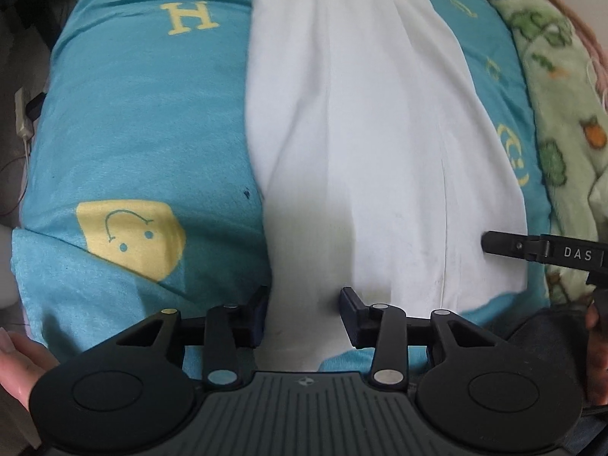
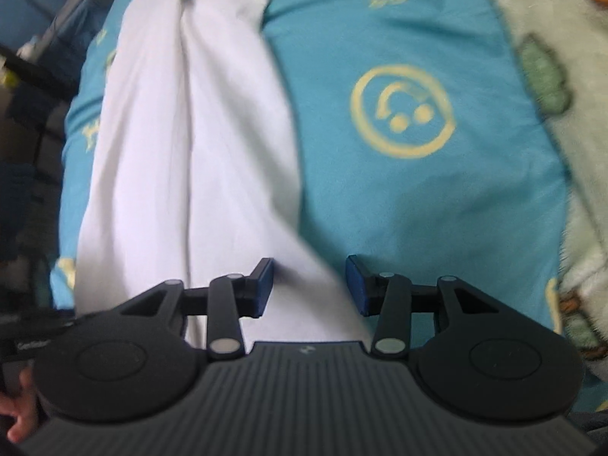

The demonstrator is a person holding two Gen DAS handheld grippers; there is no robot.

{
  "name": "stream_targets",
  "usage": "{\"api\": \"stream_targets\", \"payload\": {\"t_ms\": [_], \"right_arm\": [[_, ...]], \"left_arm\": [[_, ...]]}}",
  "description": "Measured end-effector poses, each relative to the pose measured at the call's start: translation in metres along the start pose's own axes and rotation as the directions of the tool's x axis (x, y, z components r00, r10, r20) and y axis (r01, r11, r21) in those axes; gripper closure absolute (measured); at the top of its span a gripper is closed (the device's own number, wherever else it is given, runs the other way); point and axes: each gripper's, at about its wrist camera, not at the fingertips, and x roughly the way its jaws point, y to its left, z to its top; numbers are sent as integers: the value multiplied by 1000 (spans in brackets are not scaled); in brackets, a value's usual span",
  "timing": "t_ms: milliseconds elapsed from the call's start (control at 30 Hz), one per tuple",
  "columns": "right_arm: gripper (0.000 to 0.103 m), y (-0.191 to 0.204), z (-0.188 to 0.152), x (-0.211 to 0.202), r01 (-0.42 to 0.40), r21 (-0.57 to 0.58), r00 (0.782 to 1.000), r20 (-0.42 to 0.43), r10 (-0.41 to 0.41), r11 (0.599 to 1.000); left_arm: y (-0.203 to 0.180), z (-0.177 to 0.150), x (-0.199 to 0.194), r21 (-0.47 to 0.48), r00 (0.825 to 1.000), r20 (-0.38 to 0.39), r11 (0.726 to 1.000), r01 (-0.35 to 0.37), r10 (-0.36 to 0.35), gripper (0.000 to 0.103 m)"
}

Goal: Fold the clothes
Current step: 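Close both grippers on the hem end of the shirt strip, then lift the hem end with both grippers and fold it onto the collar end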

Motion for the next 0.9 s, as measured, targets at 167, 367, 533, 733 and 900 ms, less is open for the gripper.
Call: {"api": "stream_targets", "payload": {"t_ms": [167,367,533,733,900], "right_arm": [[64,13,-9,5,-61,-114,995,-80,52,992],[97,11,-16,-19,-85,-128,996,7,87,988],[99,-32,-7,-74,-343,77,928,183,325,936],[99,-32,-22,-143,-455,59,833,379,402,888],[99,-20,-52,-167,-454,21,812,423,403,891]], "left_arm": [[-13,-5,-6,65,1000,-10,998,9,-8,92],[-17,-9,-45,63,991,108,995,77,-84,98],[2,-21,-108,-34,939,263,971,238,-221,99],[-7,-32,-176,-39,869,418,950,308,-265,100],[-13,-80,-207,-44,838,470,941,335,-276,100]]}}
